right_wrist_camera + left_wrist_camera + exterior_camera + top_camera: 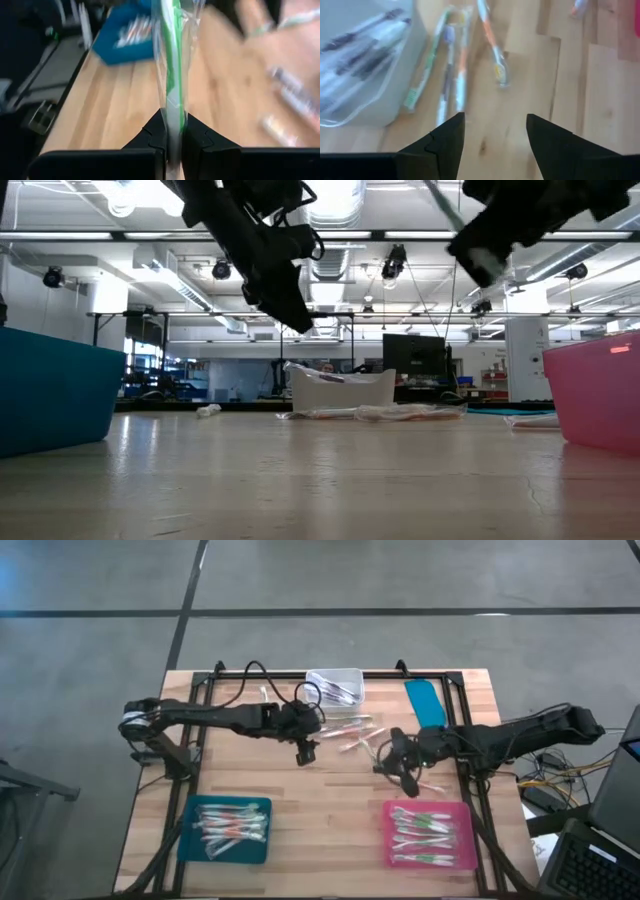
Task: Pick & Place Toothbrushes
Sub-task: Put the green toothbrush into the pink bin
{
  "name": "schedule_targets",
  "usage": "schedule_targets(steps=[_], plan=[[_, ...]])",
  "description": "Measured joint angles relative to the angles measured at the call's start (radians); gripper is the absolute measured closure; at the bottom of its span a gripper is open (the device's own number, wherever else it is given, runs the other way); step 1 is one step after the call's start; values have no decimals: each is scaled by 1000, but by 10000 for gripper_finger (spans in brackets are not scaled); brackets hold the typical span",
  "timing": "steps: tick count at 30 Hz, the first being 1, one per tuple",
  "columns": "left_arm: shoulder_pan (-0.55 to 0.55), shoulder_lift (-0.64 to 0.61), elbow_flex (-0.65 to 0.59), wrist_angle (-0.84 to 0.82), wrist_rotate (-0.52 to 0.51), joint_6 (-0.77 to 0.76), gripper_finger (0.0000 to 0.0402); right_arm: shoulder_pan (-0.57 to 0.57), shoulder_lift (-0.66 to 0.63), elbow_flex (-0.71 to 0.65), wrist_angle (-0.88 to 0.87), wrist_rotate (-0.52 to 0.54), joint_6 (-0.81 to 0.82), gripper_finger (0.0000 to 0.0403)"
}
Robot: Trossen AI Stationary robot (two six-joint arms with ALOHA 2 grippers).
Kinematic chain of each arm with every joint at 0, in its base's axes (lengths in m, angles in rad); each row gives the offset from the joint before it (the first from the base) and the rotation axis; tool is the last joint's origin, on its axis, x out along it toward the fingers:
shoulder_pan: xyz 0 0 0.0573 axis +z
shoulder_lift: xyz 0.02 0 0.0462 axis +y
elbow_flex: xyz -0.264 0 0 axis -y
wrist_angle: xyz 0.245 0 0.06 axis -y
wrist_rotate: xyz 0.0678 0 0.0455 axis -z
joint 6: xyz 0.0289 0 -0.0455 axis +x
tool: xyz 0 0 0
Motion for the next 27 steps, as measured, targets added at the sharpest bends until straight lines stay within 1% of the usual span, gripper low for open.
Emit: schedule_targets(steps=[4, 8, 13, 16, 20, 27], plan=[[3, -6, -2, 2, -19, 7, 186, 83, -18, 55, -213, 0, 71, 385], [8, -6, -5, 3, -46, 9, 187, 177, -11, 121, -388, 2, 160, 385], [15, -6, -6, 3, -71, 8, 188, 300, 10, 197, -560, 4, 270, 385], [17, -6, -6, 10, -71, 8, 188, 371, 24, 216, -639, 4, 369, 385], [21, -6, -6, 11, -71, 7, 188, 458, 48, 222, -668, 0, 512, 385], [22, -6, -6, 17, -72, 17, 188, 586, 118, 222, -665, 0, 690, 385]])
